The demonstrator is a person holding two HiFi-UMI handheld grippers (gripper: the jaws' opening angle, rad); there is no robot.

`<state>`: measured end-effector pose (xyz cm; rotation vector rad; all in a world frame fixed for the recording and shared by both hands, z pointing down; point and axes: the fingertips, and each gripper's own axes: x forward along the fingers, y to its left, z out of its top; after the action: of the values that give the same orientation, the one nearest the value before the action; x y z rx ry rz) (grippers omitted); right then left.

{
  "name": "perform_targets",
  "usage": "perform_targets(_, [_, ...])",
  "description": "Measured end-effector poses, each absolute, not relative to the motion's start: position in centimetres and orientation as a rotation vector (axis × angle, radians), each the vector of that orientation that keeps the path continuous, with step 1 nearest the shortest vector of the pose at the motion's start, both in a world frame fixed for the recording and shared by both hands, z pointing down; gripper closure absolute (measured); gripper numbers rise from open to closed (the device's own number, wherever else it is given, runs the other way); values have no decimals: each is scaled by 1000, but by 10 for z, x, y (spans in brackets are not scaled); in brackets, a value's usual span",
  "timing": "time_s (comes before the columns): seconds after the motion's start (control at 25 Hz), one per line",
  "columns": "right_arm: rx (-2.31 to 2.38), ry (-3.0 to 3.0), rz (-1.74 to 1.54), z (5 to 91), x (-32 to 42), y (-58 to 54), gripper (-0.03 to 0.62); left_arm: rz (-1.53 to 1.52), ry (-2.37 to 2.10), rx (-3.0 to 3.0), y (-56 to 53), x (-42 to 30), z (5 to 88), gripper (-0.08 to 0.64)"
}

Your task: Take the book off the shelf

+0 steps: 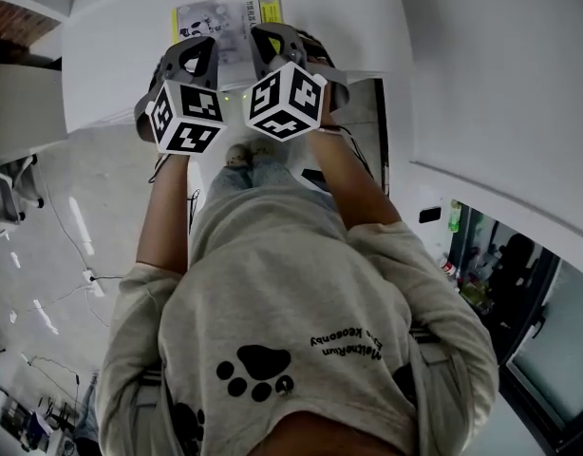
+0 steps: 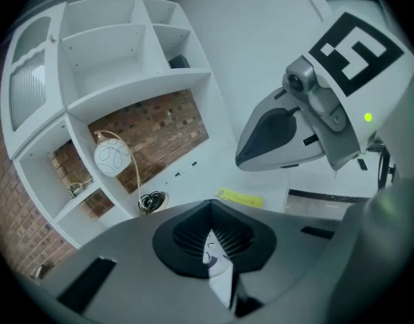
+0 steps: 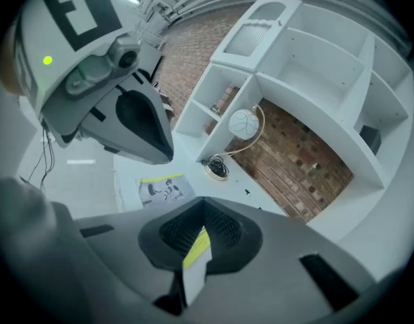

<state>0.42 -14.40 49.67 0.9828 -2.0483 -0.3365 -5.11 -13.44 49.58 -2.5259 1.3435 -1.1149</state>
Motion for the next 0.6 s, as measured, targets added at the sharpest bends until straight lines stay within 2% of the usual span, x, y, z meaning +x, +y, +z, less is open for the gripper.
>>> perform_targets(0.6, [1314,-2339,-165,419,27,-101,575,-570,1644,-2629,-97,-40,422,551])
